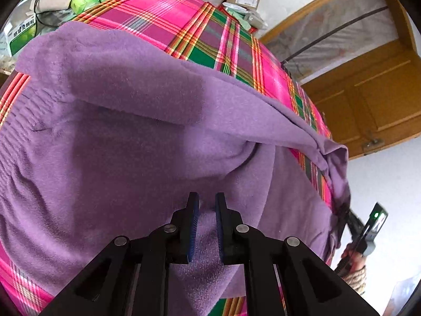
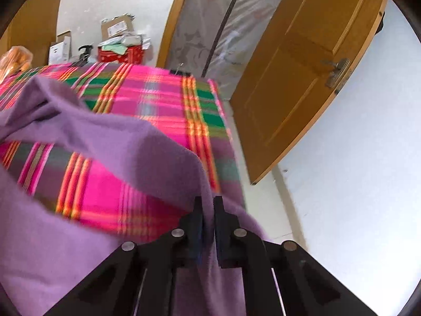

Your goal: Fold clothes

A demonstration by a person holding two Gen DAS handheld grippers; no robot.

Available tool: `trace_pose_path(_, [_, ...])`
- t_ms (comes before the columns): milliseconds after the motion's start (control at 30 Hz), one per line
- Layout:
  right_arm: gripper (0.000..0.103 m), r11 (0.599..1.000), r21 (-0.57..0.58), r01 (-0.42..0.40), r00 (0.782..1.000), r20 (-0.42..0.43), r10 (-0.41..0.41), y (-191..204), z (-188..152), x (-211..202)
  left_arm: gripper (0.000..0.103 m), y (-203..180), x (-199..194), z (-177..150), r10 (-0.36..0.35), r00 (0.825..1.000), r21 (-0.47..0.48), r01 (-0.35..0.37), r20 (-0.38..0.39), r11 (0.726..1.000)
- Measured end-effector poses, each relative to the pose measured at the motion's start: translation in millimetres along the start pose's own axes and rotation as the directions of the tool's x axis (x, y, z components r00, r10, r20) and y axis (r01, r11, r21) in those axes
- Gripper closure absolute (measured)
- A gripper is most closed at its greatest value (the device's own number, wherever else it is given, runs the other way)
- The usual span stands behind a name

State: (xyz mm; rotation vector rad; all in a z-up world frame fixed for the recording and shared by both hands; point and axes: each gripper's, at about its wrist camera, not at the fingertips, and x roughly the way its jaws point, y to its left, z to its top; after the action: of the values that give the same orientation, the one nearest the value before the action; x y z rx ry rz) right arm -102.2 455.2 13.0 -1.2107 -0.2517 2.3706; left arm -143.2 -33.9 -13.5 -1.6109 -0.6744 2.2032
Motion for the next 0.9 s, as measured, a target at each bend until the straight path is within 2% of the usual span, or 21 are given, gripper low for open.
trace_pose_path(67, [0.095,1.000,-0.002,0.030,1.000,0.006,-0.030,-1,12,6,0.092,0,2,0,0.004,1.000,0.002,-0.004,-0.005,1.000])
trace_pose_path(200, [0.095,0.998,0.057,-0.004,0.997,-0.076,0.009,-5,26,25,0.092,-1,0,0,-0.002,1.000,0.005,0.002,0.000,1.000])
trace_pose_path(300, [0.081,0.993,0.101,-0.061,0.991,-0.116,0.073,-5,29,29,0.092,0,-4,0,-0.008,1.000,0.009,0.008,0.005,1.000])
trace_pose_path(333, [0.075,0.990,0.107,-0.087,0.988,-0.115,0.099,-2,27,25,0.092,1,-6,0,-0.010,1.000,0.009,0.010,0.009,1.000])
trace_pose_path(500, [0.074,0.992,0.030,-0.121,0.990,-0.063,0.123,25,16,-12,0.092,17,-23,0,-0.014,0.999,-0.019,0.015,0.043,1.000])
trace_pose_path(567, [0.074,0.983,0.012,-0.181,0.983,-0.023,0.181,40,13,-31,0.092,25,-31,-1,-0.014,0.998,-0.035,0.016,0.060,0.999])
trace_pose_path(633, [0.074,0.954,-0.017,-0.299,0.954,0.007,0.299,58,12,-50,0.092,33,-37,-2,-0.009,0.997,-0.058,0.014,0.071,0.998])
trace_pose_path(767, [0.074,0.841,-0.102,-0.532,0.846,-0.019,0.533,110,18,-62,0.092,46,-44,-4,-0.006,0.996,-0.096,0.014,0.086,0.995])
trace_pose_path(833, [0.073,0.783,-0.150,-0.604,0.796,-0.056,0.603,144,20,-64,0.092,51,-49,-6,0.001,0.996,-0.107,0.009,0.086,0.994])
trace_pose_path(900, [0.070,0.747,-0.187,-0.638,0.768,-0.087,0.634,175,26,-62,0.092,56,-52,-8,0.010,0.997,-0.111,-0.001,0.081,0.994])
